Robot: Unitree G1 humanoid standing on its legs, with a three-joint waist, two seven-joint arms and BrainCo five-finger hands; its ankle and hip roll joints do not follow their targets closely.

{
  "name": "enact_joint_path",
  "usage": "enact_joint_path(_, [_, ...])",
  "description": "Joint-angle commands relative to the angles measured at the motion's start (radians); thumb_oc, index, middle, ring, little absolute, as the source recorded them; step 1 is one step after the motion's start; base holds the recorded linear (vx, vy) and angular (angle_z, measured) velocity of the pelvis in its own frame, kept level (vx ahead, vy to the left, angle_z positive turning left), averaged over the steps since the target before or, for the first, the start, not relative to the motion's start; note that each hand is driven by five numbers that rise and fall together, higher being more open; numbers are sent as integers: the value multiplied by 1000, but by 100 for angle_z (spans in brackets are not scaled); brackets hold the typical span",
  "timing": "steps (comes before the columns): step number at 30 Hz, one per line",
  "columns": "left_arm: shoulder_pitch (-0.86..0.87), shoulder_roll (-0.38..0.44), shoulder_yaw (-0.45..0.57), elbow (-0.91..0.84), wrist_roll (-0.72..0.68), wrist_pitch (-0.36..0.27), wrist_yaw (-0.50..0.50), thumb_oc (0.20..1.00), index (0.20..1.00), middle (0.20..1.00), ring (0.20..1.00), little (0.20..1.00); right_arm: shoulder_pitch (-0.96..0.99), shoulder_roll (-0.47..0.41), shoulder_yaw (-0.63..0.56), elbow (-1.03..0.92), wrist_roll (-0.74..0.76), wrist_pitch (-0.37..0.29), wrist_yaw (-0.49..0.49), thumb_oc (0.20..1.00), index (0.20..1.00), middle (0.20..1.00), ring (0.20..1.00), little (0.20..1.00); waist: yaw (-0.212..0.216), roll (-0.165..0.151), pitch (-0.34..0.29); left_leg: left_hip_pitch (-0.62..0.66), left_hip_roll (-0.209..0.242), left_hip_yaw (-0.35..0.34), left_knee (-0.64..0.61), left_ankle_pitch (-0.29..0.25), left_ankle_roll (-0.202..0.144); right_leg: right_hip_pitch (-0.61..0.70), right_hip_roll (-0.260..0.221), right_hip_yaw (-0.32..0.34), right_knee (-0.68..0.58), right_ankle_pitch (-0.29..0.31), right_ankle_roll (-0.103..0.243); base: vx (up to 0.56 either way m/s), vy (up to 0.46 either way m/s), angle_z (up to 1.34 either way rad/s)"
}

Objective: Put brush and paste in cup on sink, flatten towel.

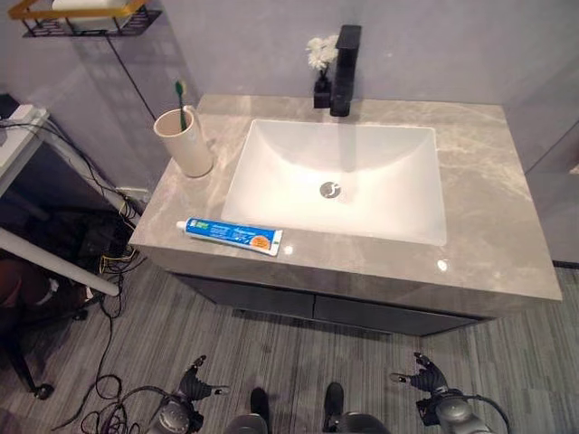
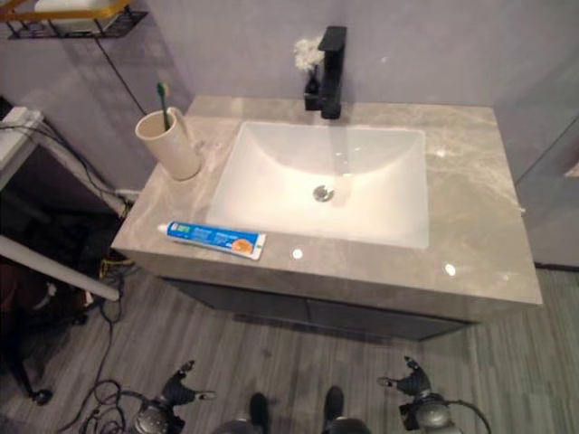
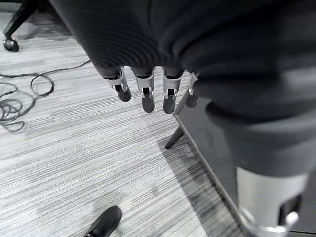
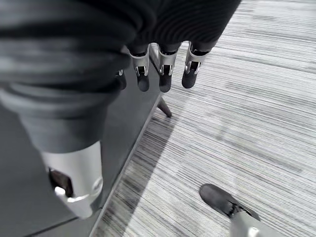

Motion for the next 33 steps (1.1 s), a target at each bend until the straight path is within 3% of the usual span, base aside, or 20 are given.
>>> enact_joint_path(1, [0, 70, -30, -84, 71, -47, 21, 1000, 1000, 1000, 1000, 1000, -29, 20, 24, 12, -8, -21, -4, 1000, 1000, 1000, 1000, 1000, 61, -34, -41, -33, -80, -35, 7, 4, 24, 8, -108, 88, 65, 3, 90, 10, 71, 11])
enact_joint_path(4, [37, 148, -57, -242, 126, -76, 7, 1000, 1000, 1000, 1000, 1000, -43, 27, 21, 19, -6, -26, -6, 1000, 1000, 1000, 1000, 1000, 87, -33, -44, -36, -90, -50, 7, -2, 28, 17, -121, 78, 49, 13, 99, 11, 61, 16])
enact_joint_path(5, [77, 224, -66, -373, 159, -101, -13, 1000, 1000, 1000, 1000, 1000, -51, 26, 26, 32, -22, -29, -4, 1000, 1000, 1000, 1000, 1000, 105, -33, -45, -37, -96, -58, 7, -6, 28, 25, -129, 67, 38, 18, 106, 7, 32, 13])
enact_joint_path(6, [78, 224, -65, -374, 159, -100, -14, 1000, 1000, 1000, 1000, 1000, -51, 26, 26, 32, -22, -29, -4, 1000, 1000, 1000, 1000, 1000, 105, -34, -46, -37, -96, -58, 7, -6, 29, 25, -129, 67, 38, 18, 106, 8, 51, 23])
enact_joint_path(10, [163, 577, -52, -794, 260, -229, -67, 1000, 1000, 1000, 1000, 1000, -54, 12, 21, 75, -30, -35, 36, 1000, 1000, 1000, 1000, 1000, 136, -26, -50, -33, -99, -64, 7, -8, 26, 39, -139, 55, 17, 36, 120, 12, 23, 11])
enact_joint_path(12, [223, 728, 11, -943, 244, -264, -85, 1000, 1000, 1000, 1000, 1000, -46, 6, 19, 101, -34, -26, 45, 1000, 1000, 1000, 1000, 1000, 148, -20, -61, -35, -101, -66, 7, -8, 23, 41, -141, 50, 8, 39, 124, 22, 3, 1])
enact_joint_path(13, [237, 734, 24, -954, 240, -261, -91, 1000, 1000, 1000, 1000, 1000, -46, 10, 21, 102, -35, -26, 45, 1000, 1000, 1000, 1000, 1000, 147, -25, -64, -31, -101, -67, 7, -17, 22, 47, -141, 51, 4, 33, 125, 52, 12, 3])
enact_joint_path(14, [273, 805, 65, -1031, 231, -279, -93, 1000, 1000, 1000, 1000, 1000, -38, 9, 21, 113, -48, -25, 45, 1000, 1000, 1000, 1000, 1000, 150, -21, -68, -29, -102, -68, 7, -18, 20, 52, -143, 49, -1, 34, 127, 59, 10, 6])
enact_joint_path(15, [318, 866, 133, -1083, 211, -291, -58, 1000, 1000, 1000, 1000, 1000, -28, 11, 20, 126, -63, -23, 39, 1000, 1000, 1000, 1000, 1000, 155, -14, -73, -23, -104, -71, 7, -18, 18, 62, -146, 39, -6, 35, 130, 36, 6, 4])
enact_joint_path(18, [361, 937, 287, -1152, 259, -302, 62, 1000, 1000, 1000, 1000, 1000, 4, 21, 27, 115, -80, -28, 30, 1000, 1000, 1000, 1000, 1000, 152, -7, -79, -21, -105, -81, 7, -14, 13, 67, -150, 27, -10, 38, 133, 39, -16, 11])
enact_joint_path(24, [358, 848, 419, -1125, 207, -266, 93, 1000, 1000, 1000, 1000, 1000, 38, 41, 47, 84, -99, -11, 52, 1000, 1000, 1000, 1000, 1000, 135, 1, -76, -32, -105, -82, 7, -4, 10, 50, -153, 33, -12, 46, 131, 4, -2, 3])
enact_joint_path(27, [286, 713, 429, -1090, 72, -222, 48, 1000, 1000, 1000, 1000, 1000, 35, 58, 39, 88, -96, 11, 63, 1000, 1000, 1000, 1000, 1000, 121, 4, -70, -42, -100, -69, 7, 4, 6, 33, -148, 47, -18, 52, 127, -8, -9, -2])
enact_joint_path(33, [202, 659, 471, -1040, 0, -214, 41, 1000, 1000, 1000, 1000, 1000, 84, 34, 25, 6, -57, 9, 99, 1000, 1000, 1000, 1000, 1000, 78, -9, -57, -62, -89, -47, 7, 10, -2, 1, -134, 77, -18, 60, 118, -12, -27, -16])
